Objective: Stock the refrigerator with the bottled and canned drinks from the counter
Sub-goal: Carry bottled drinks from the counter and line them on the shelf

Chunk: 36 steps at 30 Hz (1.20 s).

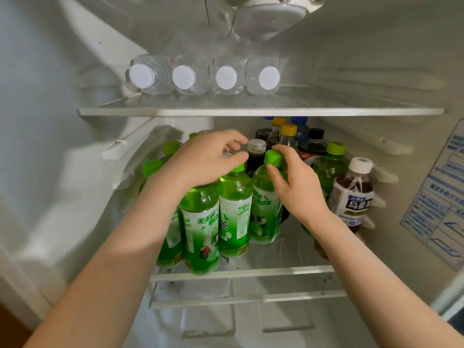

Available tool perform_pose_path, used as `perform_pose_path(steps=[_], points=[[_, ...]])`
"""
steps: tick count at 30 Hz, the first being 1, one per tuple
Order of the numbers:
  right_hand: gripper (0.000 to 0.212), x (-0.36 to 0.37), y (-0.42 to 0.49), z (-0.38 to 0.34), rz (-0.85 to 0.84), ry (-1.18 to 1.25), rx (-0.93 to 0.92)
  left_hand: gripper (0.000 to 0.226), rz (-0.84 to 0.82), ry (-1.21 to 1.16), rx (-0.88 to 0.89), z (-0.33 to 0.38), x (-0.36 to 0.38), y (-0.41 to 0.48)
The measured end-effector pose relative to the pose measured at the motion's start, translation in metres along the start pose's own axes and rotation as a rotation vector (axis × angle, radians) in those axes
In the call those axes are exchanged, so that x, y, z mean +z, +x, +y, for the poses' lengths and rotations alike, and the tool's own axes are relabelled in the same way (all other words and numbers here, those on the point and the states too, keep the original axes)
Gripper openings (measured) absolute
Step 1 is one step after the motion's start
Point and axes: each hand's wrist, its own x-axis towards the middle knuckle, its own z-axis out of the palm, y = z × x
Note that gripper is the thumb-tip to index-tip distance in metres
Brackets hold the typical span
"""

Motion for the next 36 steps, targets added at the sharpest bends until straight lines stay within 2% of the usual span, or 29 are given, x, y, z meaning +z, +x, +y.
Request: perform_pose_path(steps=[4, 6, 8, 10, 13, 17, 21, 26, 30, 36], points=[[0.04, -0.005, -0.004, 0.001, 0.034, -0.005, 0.021, 0.023, -0.1, -0.078, -0.096, -0.007, -0.009, 0.038], [0.041, -0.007, -0.006, 0.002, 0.048, 0.0, 0.028, 0.007, -0.177, -0.012, -0.084, -0.008, -0.008, 0.054], [0.041, -0.01, -0.009, 0.003, 0.054, 0.01, 0.03, 0.005, -0.274, 0.062, -0.059, -0.006, -0.005, 0.07], [0.041, -0.012, -0.011, 0.003, 0.054, 0.015, 0.024, 0.018, -0.34, 0.142, -0.049, -0.004, 0.0, 0.087], [0.043, -0.014, -0.014, 0.003, 0.046, 0.033, 0.017, 0.056, -0.425, 0.278, -0.092, 0.002, 0.011, 0.109], [0.044, -0.017, -0.014, 0.005, 0.025, 0.066, 0.029, 0.062, -0.552, 0.355, -0.104, 0.008, 0.03, 0.126], [0.044, -0.018, -0.015, 0.004, 0.013, 0.074, 0.02, 0.03, -0.5, 0.434, -0.048, 0.003, 0.035, 0.134], [0.042, -0.022, -0.015, 0.004, 0.006, 0.059, 0.013, 0.026, -0.484, 0.398, -0.123, -0.015, 0.031, 0.14], [0.039, -0.023, -0.01, 0.004, 0.001, -0.001, 0.006, 0.041, -0.481, 0.35, -0.202, -0.031, 0.027, 0.144], [0.041, -0.02, 0.0, 0.003, 0.002, -0.116, 0.005, 0.016, -0.524, 0.447, -0.231, -0.062, 0.012, 0.147]])
